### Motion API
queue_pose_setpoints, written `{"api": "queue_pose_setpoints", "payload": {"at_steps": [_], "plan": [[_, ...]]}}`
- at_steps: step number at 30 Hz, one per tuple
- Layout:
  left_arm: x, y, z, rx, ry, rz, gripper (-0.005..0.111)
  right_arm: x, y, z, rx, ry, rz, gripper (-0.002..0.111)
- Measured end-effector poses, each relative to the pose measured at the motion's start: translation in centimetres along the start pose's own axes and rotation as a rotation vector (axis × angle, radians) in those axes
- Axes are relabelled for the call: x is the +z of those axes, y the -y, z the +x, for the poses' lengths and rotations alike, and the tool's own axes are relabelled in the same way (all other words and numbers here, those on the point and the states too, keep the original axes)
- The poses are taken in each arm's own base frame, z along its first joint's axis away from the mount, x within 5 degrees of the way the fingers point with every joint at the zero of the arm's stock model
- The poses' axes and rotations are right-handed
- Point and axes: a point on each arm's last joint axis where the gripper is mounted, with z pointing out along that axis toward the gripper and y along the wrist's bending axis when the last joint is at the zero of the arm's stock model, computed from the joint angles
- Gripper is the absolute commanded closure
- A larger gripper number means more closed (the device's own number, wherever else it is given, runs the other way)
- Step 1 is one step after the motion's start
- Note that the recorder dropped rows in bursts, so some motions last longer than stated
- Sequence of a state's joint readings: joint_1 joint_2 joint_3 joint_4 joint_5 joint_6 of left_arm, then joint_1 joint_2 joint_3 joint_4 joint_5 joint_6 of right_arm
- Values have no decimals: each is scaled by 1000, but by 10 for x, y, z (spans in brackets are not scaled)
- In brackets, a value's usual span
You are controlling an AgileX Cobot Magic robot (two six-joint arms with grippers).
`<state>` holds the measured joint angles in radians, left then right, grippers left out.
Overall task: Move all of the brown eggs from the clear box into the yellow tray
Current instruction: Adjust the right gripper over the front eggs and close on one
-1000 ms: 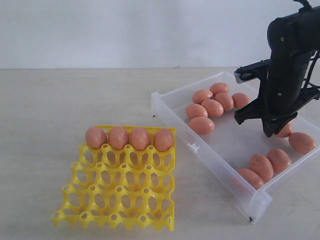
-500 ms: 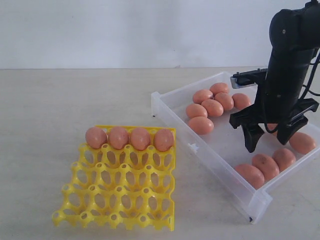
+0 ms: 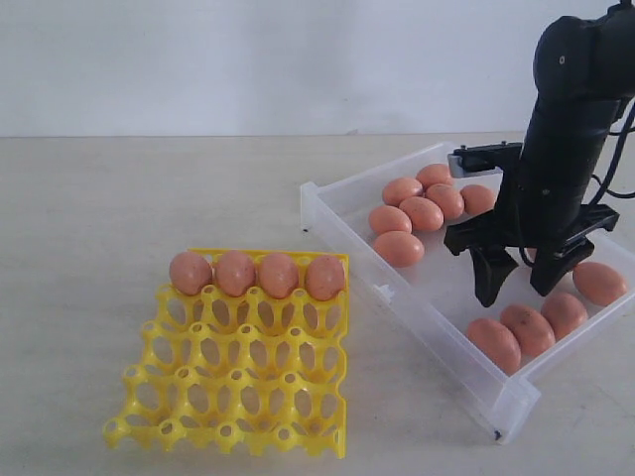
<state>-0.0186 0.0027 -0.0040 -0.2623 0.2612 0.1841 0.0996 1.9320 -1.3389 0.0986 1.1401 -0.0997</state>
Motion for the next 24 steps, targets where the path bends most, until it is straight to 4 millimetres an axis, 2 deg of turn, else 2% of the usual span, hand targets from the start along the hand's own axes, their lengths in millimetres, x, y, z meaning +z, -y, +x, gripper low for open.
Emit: {"api": "queue_pose_setpoints", "payload": {"at_steps": [17, 24], "plan": [[0, 0, 0, 0, 0, 0, 103, 1, 4, 0, 28, -1, 42, 52], [0, 0, 0, 0, 0, 0, 103, 19, 6, -2, 33, -78, 39, 52]]}}
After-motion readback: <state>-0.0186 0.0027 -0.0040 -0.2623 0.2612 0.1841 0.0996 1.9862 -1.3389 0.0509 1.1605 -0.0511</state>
